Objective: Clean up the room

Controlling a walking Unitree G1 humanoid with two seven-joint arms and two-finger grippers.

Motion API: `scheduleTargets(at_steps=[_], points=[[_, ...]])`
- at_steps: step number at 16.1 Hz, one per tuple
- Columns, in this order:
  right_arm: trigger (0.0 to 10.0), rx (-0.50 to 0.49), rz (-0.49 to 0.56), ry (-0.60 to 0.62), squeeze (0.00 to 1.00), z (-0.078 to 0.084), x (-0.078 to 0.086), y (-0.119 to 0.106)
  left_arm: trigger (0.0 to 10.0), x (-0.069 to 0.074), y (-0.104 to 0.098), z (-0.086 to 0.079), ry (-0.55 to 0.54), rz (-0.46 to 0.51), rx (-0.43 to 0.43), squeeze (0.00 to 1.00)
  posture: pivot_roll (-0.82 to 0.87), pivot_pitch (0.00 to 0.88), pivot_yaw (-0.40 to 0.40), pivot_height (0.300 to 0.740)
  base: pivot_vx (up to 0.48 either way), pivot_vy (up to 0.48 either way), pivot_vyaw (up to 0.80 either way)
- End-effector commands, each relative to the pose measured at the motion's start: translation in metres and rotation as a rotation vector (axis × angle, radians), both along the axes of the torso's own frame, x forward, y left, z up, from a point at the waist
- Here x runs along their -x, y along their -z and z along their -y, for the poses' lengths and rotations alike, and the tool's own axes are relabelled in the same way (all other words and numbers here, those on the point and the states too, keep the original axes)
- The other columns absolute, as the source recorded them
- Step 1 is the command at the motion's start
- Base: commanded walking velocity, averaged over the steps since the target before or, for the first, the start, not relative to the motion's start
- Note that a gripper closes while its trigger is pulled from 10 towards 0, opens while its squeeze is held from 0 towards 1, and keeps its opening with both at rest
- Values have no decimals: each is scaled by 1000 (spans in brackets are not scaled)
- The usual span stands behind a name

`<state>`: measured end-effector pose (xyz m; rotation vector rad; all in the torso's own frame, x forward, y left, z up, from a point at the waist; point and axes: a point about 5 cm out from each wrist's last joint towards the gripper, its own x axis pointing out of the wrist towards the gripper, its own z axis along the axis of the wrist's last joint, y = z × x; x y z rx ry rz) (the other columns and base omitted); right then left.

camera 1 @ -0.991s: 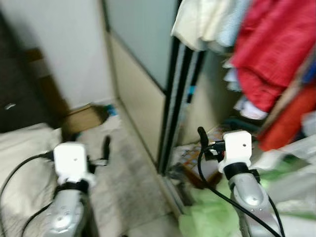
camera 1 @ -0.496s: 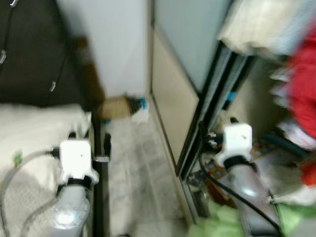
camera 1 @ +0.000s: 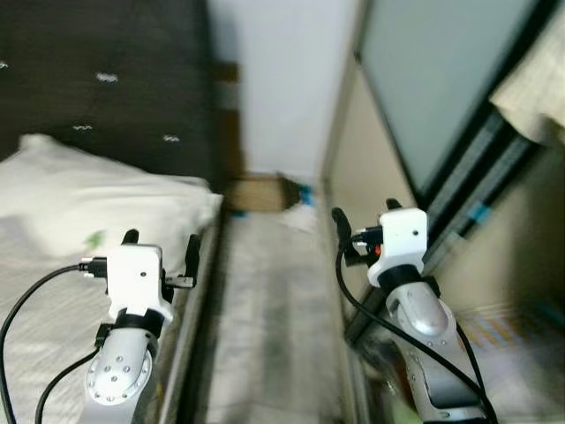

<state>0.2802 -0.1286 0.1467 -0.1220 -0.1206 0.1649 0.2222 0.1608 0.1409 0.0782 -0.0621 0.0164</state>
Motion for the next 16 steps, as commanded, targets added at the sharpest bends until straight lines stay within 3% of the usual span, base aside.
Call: scheduleTargets(at_steps=[1,3,6,16], points=[[10000,7,-13,17,0,7,0,3,10000,1,-3,5,11,21,7,0,51,48,-81,740,0,0,800],[10000,8,-14,13,0,6,-4,3,10000,0,-4,1,-82,25,-12,0,52,47,-81,740,0,0,800],[10000,7,-13,0,0,3,-9,2,10000,-4,-7,8,54,45,2,0,56,48,-85,740,0,0,800],[10000,-9,-6,-24,0,-4,-12,0,10000,-6,-2,12,34,27,27,0,45,58,-90,740,0,0,800]])
